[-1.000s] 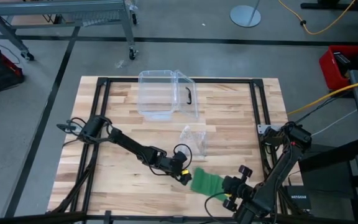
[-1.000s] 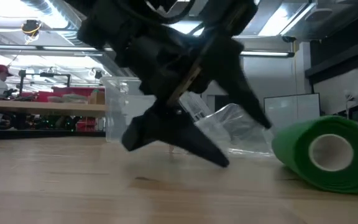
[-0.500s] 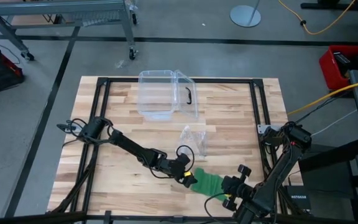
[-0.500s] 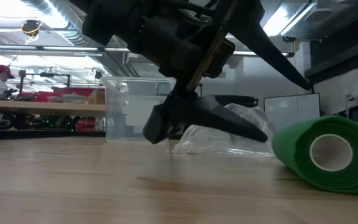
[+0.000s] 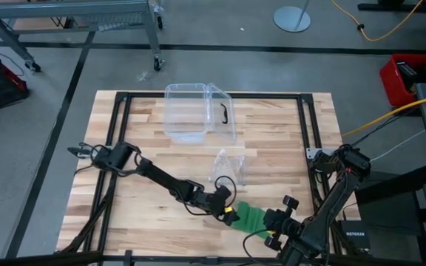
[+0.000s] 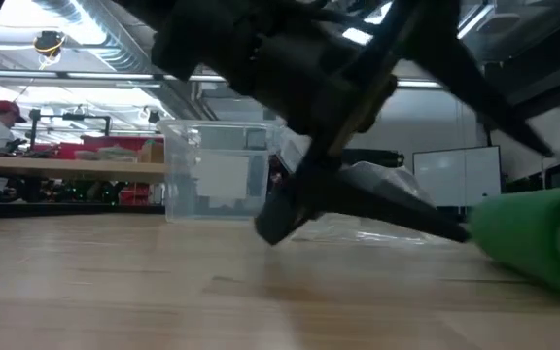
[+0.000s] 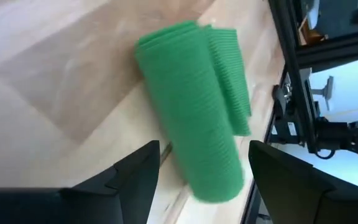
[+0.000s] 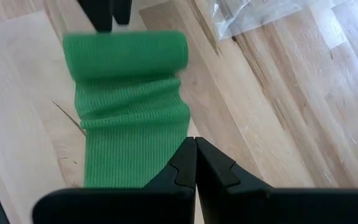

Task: Roll bandage
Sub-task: Roll the green bandage

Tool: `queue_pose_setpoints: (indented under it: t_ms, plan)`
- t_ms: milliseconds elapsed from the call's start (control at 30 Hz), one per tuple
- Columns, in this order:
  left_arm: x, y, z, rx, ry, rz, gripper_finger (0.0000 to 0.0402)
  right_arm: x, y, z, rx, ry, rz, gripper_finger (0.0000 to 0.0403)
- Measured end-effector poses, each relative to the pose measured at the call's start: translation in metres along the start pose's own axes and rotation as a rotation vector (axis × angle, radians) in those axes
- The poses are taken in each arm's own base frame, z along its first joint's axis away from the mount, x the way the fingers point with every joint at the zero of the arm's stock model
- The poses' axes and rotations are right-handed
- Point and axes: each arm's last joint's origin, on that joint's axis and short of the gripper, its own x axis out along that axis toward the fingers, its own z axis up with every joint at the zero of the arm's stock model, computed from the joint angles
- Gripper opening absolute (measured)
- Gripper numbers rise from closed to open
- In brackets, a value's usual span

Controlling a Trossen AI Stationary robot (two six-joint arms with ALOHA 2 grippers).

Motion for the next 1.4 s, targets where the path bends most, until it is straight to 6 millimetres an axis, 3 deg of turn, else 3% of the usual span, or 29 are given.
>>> queue_pose_setpoints:
  t_ms: [200, 733, 1400]
  plan:
    - [0.007, 0.008, 0.000, -0.047, 0.018, 0.055, 0.0239, 0.000, 0.000, 0.000, 0.001, -0.001, 0.004, 0.0005]
    - [0.016, -0.005, -0.002, -0.044, 0.017, -0.037, 0.0239, 0.000, 0.000, 0.000, 0.001, 0.012, 0.004, 0.0005]
    - [0.019, -0.005, 0.001, -0.057, -0.042, -0.006, 0.0239, 0.000, 0.005, 0.000, 0.025, 0.009, 0.051, 0.0005]
